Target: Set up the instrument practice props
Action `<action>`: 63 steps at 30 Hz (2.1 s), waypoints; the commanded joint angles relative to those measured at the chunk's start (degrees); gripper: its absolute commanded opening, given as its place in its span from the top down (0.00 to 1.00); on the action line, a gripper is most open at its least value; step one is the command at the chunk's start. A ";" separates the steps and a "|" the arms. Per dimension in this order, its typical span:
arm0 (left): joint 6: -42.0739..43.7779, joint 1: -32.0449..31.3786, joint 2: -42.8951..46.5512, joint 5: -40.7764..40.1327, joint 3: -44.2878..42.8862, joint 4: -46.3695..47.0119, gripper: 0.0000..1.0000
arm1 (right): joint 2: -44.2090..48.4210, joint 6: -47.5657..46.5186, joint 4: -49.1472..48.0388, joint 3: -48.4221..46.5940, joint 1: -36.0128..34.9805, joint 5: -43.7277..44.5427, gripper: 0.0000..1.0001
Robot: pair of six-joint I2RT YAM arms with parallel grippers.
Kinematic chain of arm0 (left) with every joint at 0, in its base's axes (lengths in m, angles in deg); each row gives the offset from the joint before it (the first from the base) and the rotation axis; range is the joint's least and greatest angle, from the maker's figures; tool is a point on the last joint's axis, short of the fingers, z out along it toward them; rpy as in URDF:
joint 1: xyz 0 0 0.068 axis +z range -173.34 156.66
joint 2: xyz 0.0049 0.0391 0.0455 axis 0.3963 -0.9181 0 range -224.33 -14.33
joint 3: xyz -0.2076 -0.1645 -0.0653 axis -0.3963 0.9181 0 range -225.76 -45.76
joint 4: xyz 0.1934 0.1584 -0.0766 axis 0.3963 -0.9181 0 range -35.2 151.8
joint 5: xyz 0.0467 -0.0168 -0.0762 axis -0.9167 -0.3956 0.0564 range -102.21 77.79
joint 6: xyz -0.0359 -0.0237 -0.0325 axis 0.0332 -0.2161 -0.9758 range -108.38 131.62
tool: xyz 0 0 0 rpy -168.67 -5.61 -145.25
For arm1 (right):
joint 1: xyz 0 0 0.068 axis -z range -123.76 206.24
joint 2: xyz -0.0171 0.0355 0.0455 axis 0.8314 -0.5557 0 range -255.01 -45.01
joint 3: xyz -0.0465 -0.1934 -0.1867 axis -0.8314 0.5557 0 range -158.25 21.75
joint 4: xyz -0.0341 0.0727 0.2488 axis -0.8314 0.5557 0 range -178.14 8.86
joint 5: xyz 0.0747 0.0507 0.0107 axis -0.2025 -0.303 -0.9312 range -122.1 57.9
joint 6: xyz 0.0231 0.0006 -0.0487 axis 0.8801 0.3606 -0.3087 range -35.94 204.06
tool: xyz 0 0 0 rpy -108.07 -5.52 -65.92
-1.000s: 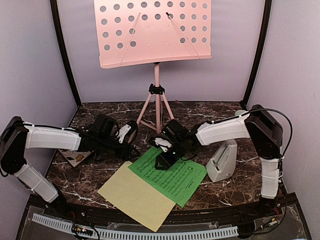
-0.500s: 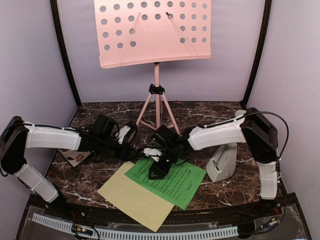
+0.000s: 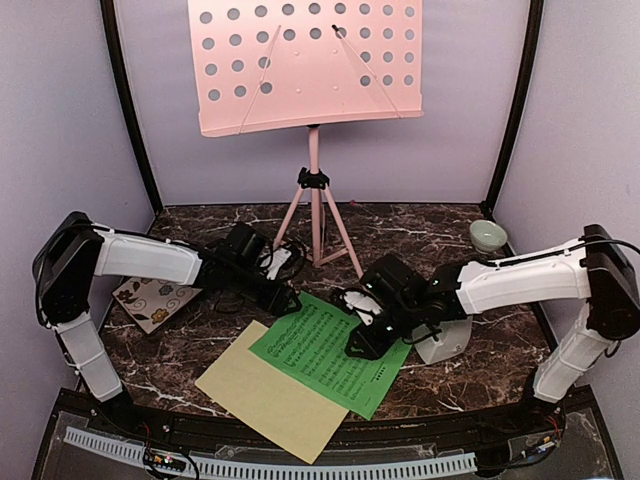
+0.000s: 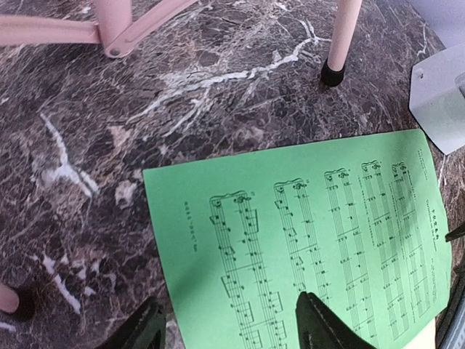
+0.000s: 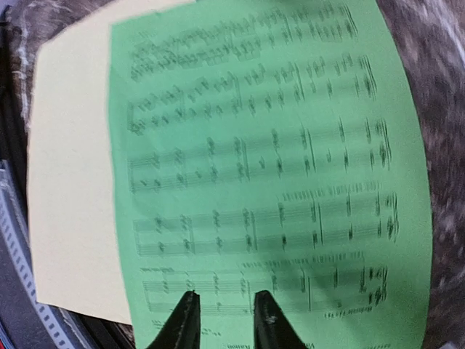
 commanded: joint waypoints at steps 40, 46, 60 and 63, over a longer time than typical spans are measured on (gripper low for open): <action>1.30 -6.45 8.58 2.59 3.80 -18.60 0.45 | -7.06 -2.55 4.03 -13.30 2.05 11.16 0.84; 1.82 -4.70 -0.50 -0.37 -4.17 -18.38 0.40 | -0.06 5.01 4.36 0.16 -0.02 7.94 0.84; 3.97 -3.62 -6.40 1.85 -7.43 -19.14 0.38 | -6.80 6.90 5.52 2.37 -1.60 12.42 0.88; 4.58 -3.52 -6.51 3.21 -6.58 -20.21 0.38 | -10.10 3.89 5.54 -1.96 -0.44 13.49 0.88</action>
